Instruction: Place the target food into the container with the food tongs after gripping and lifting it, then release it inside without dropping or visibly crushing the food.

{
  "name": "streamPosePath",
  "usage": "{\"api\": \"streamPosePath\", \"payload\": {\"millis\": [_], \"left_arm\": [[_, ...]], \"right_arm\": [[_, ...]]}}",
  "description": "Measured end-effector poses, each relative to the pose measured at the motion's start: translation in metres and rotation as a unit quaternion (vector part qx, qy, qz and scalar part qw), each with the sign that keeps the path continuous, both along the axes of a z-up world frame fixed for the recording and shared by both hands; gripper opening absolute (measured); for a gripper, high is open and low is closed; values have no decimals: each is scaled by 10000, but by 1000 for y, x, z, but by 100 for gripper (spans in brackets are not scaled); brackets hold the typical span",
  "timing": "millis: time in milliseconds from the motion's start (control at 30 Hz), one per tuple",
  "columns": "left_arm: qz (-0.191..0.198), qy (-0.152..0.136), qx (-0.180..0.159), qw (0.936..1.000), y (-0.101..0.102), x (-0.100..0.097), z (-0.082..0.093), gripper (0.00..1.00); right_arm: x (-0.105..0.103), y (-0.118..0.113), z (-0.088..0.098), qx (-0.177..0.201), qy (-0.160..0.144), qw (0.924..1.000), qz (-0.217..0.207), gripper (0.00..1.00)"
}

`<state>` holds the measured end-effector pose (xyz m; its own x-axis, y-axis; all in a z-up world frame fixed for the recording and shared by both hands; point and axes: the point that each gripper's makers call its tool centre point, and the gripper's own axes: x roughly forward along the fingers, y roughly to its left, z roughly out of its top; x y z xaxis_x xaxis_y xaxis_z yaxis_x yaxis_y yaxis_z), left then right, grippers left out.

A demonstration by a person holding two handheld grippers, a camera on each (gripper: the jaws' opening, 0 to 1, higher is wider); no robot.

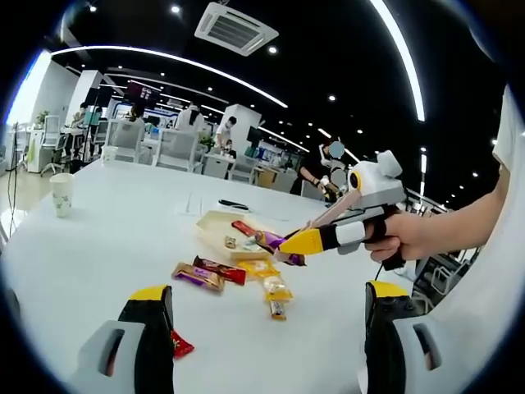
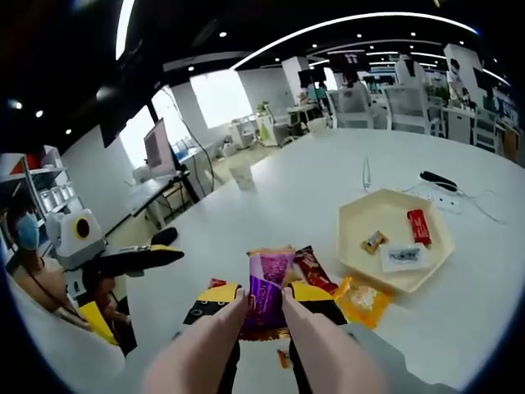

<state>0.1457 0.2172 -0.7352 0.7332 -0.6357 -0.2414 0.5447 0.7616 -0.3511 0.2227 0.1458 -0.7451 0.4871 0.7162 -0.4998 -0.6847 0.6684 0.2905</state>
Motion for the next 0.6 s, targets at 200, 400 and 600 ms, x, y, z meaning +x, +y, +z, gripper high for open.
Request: {"api": "streamPosePath", "payload": {"millis": [200, 400, 600], "left_arm": [[11, -5, 4, 10000, 3, -1, 1, 98], [28, 0, 20, 10000, 4, -2, 0, 98], [21, 42, 8, 10000, 2, -4, -5, 98]], "right_arm": [[-1, 10, 3, 12, -32, 9999, 112, 21], [-4, 14, 1, -19, -44, 9998, 207, 21], [-2, 11, 1, -26, -27, 9998, 187, 21]]}}
